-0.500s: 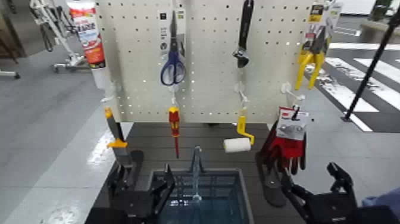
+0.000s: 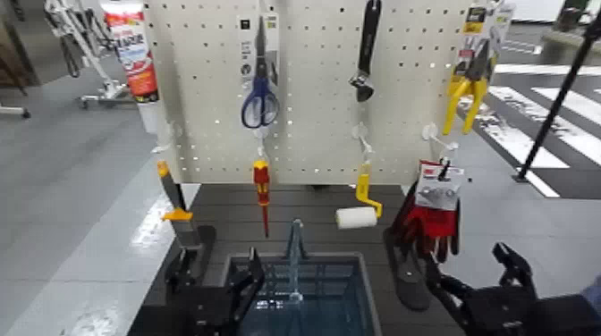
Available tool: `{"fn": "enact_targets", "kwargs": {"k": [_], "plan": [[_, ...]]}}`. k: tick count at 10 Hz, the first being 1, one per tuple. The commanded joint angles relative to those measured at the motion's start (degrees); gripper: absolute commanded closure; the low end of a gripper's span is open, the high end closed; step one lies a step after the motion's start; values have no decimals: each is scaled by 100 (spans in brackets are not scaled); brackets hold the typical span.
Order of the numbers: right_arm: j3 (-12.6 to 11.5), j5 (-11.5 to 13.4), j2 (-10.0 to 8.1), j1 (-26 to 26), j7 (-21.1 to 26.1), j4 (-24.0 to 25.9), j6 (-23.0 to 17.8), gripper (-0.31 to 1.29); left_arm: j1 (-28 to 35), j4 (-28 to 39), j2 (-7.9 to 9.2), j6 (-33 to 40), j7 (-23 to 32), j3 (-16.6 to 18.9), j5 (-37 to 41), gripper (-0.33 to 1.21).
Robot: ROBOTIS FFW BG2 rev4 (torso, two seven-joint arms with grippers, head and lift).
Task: Put the red colored gloves into the crate.
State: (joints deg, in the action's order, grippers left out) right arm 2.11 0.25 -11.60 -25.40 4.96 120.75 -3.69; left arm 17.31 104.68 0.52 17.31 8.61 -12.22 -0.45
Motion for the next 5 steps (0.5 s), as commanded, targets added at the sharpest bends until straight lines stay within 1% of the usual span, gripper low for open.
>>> {"fn": "enact_targets", "kwargs": {"k": [1,2,3,4,5], "plan": [[-167,-34,35,35,-101,45,150,22,-8,0,9,-8,1,-18,1,12],[-238,-130,26,79,-154,54,282,22,-8,0,0,-8,1,-18,1,12],[-343,-183,17,158,-356,142,598,21,-8,0,9,-8,-8,-26,1,12],[-493,-192,0,307,-681,274,1152,20,-8,-9,0,-8,-8,-26,1,12],[-607,-113,-18,483,-936,309,1442,18,-8,-9,9,-8,-8,-35,1,12]]}}
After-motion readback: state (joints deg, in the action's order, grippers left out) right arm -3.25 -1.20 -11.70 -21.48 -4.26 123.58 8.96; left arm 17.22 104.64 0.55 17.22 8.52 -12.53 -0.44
